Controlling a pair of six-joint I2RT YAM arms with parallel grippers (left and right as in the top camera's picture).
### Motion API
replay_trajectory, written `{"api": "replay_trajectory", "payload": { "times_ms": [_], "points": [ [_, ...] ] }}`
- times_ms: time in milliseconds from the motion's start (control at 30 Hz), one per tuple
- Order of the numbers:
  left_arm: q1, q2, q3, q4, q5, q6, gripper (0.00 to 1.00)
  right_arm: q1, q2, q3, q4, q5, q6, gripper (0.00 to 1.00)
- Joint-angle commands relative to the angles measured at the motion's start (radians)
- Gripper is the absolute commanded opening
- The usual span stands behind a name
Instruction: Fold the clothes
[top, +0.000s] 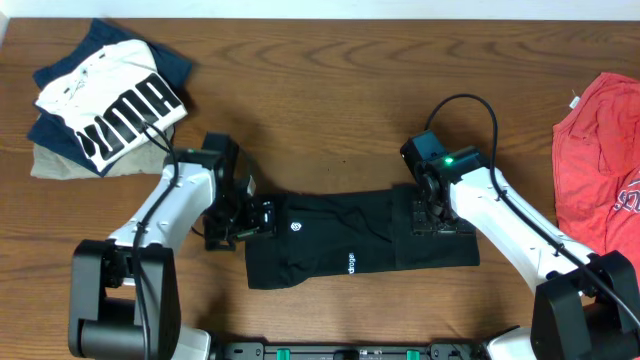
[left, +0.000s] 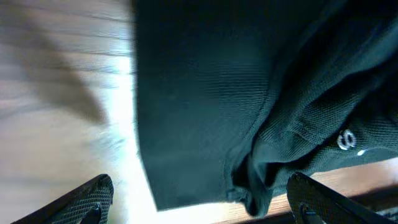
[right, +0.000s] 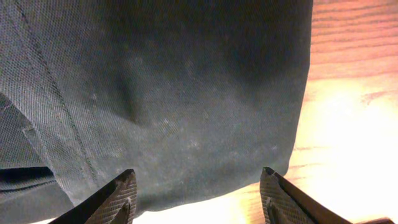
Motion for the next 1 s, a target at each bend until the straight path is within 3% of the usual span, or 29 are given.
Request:
{"api": "replay_trajectory", "payload": {
  "times_ms": [0, 367, 433, 467, 733, 867, 967],
  "points": [
    [0.004, -0.009, -0.058, 0.038, 0.143, 0.11, 0.91, -0.012, -0.013, -0.005, 0.007, 0.014, 0.021, 0.62],
    [0.004, -0.005, -0.204, 0.249, 0.209, 0.095, 0.91, -0.011, -0.013, -0.005, 0.011, 0.01, 0.021, 0.62],
    [0.004, -0.003, -0.217, 0.278, 0.209, 0.088, 0.88, -0.011, -0.013, -0.005, 0.012, 0.009, 0.021, 0.61],
    [0.004, -0.003, -0.22, 0.293, 0.209, 0.088, 0.84, -0.011, -0.013, -0.005, 0.011, 0.009, 0.021, 0.61],
    [0.004, -0.003, -0.223, 0.341, 0.209, 0.08, 0.21, -0.01, -0.013, -0.005, 0.011, -0.008, 0.017, 0.61],
    [0.004, -0.003, -0.221, 0.355, 0.209, 0.08, 0.06, -0.01, -0.013, -0.005, 0.011, -0.007, 0.014, 0.61],
    [0.008, -0.007, -0.208, 0.354, 0.209, 0.08, 0.06, -0.01, -0.013, -0.005, 0.01, -0.001, 0.014, 0.61]
  ]
}}
